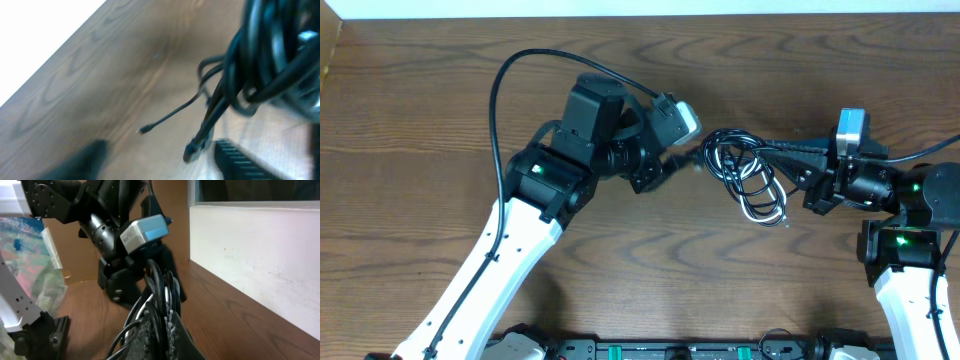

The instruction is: Untangle cables

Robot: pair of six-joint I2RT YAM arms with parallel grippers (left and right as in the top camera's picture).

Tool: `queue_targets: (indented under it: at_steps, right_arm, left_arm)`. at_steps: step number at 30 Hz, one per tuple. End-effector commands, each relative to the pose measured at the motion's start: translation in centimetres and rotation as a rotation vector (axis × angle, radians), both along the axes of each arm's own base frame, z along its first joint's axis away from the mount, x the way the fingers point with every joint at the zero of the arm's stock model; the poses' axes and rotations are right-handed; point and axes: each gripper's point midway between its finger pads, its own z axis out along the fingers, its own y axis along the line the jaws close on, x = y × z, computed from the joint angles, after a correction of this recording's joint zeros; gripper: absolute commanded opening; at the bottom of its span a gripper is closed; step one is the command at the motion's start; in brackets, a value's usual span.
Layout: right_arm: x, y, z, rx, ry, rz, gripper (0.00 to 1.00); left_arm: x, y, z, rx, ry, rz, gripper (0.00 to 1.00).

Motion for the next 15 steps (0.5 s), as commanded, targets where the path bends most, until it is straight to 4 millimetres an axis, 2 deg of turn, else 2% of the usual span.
queue_targets:
  at_steps: [1, 5, 10, 15]
  right_arm:
    - [0.0, -0.1, 1.1, 0.004, -0.020, -0.011, 0.01]
    - [0.0, -0.1, 1.1, 0.004, -0.020, -0.011, 0.01]
    - [0.0, -0.1, 1.1, 0.004, -0.021, -0.011, 0.01]
    - [0.0, -0.1, 1.1, 0.004, -0.021, -0.011, 0.01]
  left_arm:
    - [-3.0, -1.8, 1.9, -0.135, 0.069, -0.165, 0.90]
    - [-5.0, -2.7, 3.1, -0.218, 0.112, -0.279, 0.93]
    - [-5.2, -2.7, 3.2, -0.222, 0.115, -0.285, 0.94]
    - [-6.5, -3.1, 4.2, -0.281, 0.135, -0.362, 0.94]
